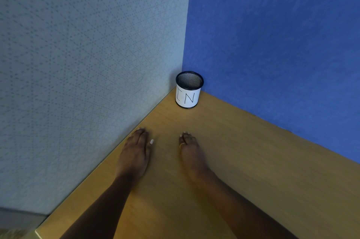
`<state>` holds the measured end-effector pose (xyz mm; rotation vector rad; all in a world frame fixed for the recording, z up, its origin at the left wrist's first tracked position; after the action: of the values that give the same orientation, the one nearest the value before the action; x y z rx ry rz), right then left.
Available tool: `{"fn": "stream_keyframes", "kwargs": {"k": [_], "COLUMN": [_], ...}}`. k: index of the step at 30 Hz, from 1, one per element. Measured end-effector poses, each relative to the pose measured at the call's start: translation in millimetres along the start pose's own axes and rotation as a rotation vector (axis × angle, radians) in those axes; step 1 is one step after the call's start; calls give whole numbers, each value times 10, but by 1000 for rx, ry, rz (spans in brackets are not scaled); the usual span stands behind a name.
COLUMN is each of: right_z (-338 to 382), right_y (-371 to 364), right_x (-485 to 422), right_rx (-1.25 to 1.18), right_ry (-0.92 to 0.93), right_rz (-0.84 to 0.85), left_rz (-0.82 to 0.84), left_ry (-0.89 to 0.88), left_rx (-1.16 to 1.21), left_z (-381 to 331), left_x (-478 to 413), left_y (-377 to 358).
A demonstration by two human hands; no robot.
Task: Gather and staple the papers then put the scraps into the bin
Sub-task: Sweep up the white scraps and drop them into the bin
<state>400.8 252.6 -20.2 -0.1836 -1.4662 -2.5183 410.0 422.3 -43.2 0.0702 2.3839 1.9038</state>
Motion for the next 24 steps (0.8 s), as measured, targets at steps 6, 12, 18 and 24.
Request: {"fn": "stream_keyframes", "kwargs": {"k": [6, 12, 18, 24], "right_z": [-40, -82, -50, 41], "right_y": [80, 135, 217, 251], "right_x": [1, -36, -91, -76], "right_rx": [62, 59, 73, 91], "right_ry": [75, 86, 118, 132], "right_rz": [59, 58, 52, 23], "left_rz": [-5, 0, 3, 1], "left_ry": [-4, -7, -2, -6], "left_rx": [-7, 2, -3, -15], "left_z": [4, 19, 19, 29], "left_x": [-2, 2, 0, -4], "left_y": [-4, -13, -23, -35]}}
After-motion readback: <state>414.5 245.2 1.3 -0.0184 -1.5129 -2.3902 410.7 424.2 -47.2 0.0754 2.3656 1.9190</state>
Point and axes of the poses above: each hand's wrist, its own x-axis away from the middle knuckle, its own y-axis out of the back of the hand, z = x × y, the point moved 2 cm from there along -x, towards the middle knuckle, and after that the axes turned 14 degrees about -x, right-handed, at the moved point
